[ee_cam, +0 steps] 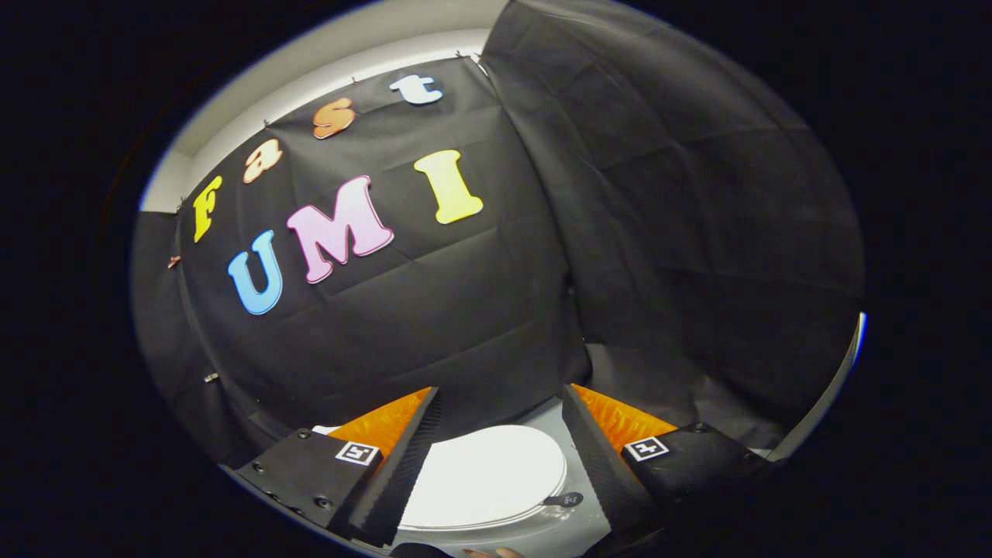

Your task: Open the toilet lid.

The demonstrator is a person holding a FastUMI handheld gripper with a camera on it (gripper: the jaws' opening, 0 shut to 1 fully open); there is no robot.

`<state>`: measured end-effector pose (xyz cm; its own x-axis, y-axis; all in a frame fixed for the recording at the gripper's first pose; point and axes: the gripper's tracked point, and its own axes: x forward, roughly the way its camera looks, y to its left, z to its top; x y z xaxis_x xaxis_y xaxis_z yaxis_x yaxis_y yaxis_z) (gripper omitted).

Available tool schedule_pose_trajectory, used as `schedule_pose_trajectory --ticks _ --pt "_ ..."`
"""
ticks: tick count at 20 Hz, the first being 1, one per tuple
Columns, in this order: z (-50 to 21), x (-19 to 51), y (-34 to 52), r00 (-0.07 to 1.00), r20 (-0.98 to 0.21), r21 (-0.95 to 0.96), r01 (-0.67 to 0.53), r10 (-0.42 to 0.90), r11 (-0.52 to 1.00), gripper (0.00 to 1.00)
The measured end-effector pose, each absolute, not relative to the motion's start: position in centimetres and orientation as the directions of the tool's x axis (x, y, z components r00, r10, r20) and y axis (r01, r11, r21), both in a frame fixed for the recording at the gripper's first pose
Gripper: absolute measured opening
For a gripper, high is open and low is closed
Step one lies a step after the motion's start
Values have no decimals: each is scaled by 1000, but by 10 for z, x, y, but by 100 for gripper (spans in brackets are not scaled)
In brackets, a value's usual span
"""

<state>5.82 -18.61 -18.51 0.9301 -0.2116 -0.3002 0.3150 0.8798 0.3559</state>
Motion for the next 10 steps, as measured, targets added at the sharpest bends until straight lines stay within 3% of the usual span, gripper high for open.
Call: schedule_pose_trajectory --ticks 10 --pt "-368 60 -232 789 -603 512 498 -121 700 99"
